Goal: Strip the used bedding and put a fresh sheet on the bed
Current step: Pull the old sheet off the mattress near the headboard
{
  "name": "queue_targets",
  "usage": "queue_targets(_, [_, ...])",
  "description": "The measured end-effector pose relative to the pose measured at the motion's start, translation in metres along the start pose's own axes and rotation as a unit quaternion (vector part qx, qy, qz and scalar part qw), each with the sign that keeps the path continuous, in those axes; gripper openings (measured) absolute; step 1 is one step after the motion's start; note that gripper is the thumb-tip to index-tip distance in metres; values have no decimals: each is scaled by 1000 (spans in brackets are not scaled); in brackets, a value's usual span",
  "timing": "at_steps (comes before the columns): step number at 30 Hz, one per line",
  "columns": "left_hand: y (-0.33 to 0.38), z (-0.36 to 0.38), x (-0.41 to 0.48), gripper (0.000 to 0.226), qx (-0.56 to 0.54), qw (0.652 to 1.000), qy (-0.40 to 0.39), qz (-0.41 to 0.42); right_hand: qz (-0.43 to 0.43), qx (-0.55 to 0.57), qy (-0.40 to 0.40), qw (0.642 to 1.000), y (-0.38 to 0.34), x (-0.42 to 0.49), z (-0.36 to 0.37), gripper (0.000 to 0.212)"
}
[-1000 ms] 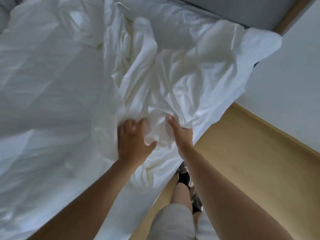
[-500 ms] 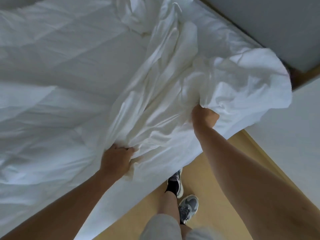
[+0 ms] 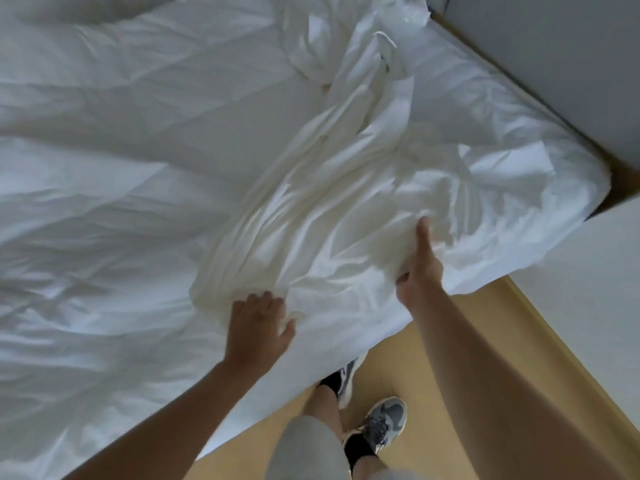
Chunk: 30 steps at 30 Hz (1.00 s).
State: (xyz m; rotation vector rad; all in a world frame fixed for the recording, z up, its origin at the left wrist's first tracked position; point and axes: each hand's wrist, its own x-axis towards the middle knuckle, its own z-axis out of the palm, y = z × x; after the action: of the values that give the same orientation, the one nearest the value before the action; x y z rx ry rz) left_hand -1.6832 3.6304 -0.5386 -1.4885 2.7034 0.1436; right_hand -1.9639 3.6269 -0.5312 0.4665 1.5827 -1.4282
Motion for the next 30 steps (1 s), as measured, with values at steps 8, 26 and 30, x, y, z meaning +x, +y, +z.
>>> queue_targets(8, [14,55,-1,59,104,987,-125,6,10,-173,-49,984,103,-43,45,79])
queue_targets(26, [-158,27,-71,48,82,977,-169,102,-269,-171,132,938,50,-20,167,34])
queue_targets(30, [-213,15,-92,45,104,956,-272,29,-274,-167,149,935,51,-30,166,31])
